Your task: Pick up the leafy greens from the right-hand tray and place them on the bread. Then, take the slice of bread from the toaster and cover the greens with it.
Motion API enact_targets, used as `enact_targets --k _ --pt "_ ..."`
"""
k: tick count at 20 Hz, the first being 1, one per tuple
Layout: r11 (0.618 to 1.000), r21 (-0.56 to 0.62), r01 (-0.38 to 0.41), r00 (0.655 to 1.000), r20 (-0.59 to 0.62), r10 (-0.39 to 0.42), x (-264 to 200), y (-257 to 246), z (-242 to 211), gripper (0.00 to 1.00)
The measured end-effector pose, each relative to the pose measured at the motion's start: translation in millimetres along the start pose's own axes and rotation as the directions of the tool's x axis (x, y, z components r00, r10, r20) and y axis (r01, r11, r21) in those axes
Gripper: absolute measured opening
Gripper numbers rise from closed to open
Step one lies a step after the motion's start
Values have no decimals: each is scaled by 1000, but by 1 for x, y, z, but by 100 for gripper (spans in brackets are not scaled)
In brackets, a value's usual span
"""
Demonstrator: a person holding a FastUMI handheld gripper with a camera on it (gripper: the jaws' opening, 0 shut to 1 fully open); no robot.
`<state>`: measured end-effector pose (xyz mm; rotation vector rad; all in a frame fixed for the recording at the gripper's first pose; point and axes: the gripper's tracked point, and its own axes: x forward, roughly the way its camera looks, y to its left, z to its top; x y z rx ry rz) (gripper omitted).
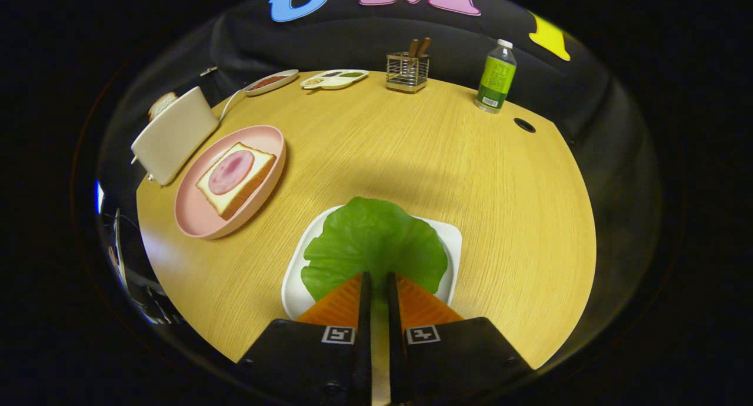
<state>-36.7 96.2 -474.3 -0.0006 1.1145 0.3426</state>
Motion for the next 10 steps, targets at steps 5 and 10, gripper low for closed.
enact_targets --k 5,10 --pt "991 125 54 998 4 -55 -4 2 2 9" --pt "974 213 71 992 85 -90 -47 8 32 9"
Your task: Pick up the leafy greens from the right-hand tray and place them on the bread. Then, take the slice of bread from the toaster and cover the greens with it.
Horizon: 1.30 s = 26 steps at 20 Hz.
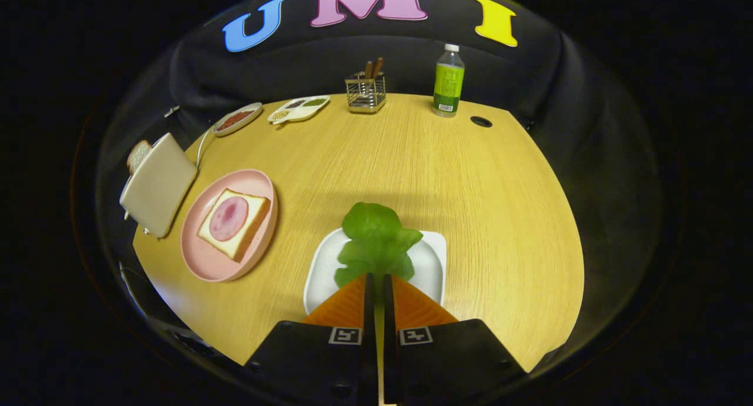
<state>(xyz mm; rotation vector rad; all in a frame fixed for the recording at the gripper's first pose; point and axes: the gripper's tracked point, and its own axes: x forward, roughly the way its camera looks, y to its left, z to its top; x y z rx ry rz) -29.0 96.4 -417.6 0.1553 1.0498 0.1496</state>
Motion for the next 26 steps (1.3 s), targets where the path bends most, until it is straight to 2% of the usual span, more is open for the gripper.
enact_targets --k 6,10,15,22,26 --pt "998 22 -51 994 93 49 -54 58 39 8" --pt "993 -17 -117 984 131 119 -67 118 61 8" --pt "983 -53 -173 974 136 179 -60 186 83 8" --pt "985 -77 -155 984 74 161 -27 225 85 8" --pt "994 -76 -74 994 74 79 -7 216 88 8"
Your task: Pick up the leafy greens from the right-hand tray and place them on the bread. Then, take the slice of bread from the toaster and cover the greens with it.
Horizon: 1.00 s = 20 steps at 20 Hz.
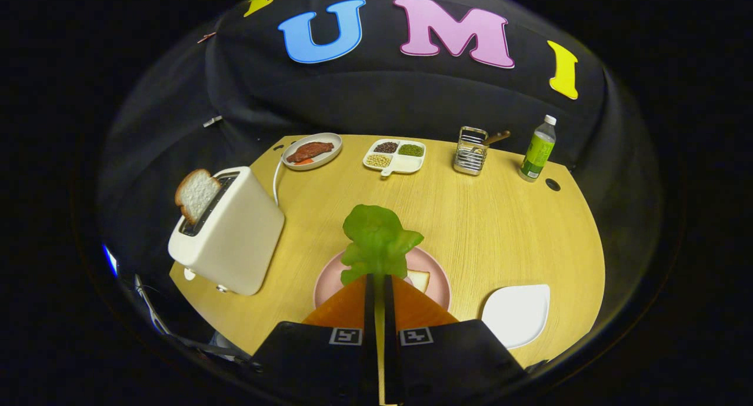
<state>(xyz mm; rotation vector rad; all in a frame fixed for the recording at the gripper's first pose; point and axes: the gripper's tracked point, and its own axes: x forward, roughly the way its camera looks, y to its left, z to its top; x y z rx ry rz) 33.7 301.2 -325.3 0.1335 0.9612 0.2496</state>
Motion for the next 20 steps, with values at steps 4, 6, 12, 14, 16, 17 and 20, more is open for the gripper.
enact_targets --k 4,6,12,14,16,17,20 --pt "999 13 39 999 11 -40 8 3 -1 98" --pt "999 24 48 998 31 -49 3 5 3 99" --pt "998 39 -53 976 213 43 -46 43 49 97" --pt "995 -12 -103 952 288 102 -70 66 69 97" --pt "984 -73 -160 920 350 175 -95 97 90 96" --pt "975 -108 -193 902 371 220 -105 116 100 96" --pt "943 -196 -268 863 386 326 -128 172 118 96"
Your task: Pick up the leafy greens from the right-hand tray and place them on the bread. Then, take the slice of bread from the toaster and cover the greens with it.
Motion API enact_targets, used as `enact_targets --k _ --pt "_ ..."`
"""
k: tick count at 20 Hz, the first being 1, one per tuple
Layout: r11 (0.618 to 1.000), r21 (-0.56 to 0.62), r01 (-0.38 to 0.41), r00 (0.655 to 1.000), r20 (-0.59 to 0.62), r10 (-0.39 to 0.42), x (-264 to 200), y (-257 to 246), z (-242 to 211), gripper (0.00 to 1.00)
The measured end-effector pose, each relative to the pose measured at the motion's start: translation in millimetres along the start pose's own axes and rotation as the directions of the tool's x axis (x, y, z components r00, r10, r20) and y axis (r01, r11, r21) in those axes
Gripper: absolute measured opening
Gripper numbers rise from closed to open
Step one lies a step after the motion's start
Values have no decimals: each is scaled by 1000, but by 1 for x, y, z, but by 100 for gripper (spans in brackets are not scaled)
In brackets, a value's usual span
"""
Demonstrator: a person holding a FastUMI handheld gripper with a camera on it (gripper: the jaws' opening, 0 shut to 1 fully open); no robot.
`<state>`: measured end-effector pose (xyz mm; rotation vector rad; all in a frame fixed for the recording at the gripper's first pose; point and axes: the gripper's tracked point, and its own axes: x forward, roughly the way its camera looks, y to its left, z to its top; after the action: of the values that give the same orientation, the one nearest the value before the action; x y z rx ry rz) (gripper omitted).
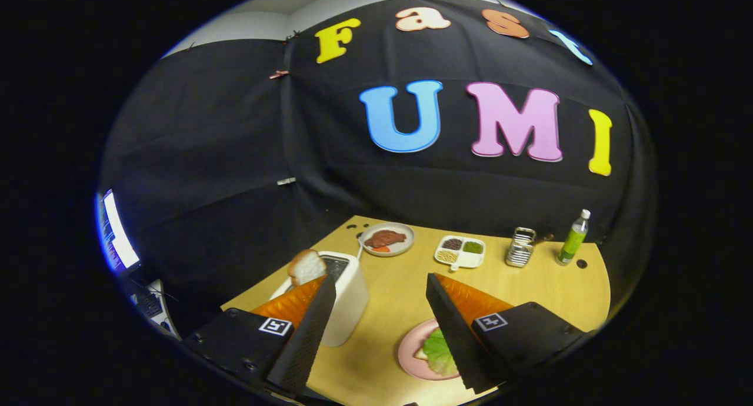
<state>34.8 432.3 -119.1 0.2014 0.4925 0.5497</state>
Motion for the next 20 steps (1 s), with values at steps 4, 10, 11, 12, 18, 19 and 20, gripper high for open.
enact_targets --k 4,10,11,12,18,19,20 --pt "995 -2 -95 995 -13 95 31 63 12 96" --pt "998 -52 -45 991 -126 38 99 111 -14 96" --pt "998 -50 -38 987 -158 30 110 117 -25 97" --pt "999 -45 -27 983 -182 18 122 119 -33 96" --pt "997 -54 47 953 -298 -61 180 115 -72 92" --pt "996 -47 73 949 -305 -83 187 111 -73 89" --pt "995 -39 96 944 -313 -103 193 106 -76 88"
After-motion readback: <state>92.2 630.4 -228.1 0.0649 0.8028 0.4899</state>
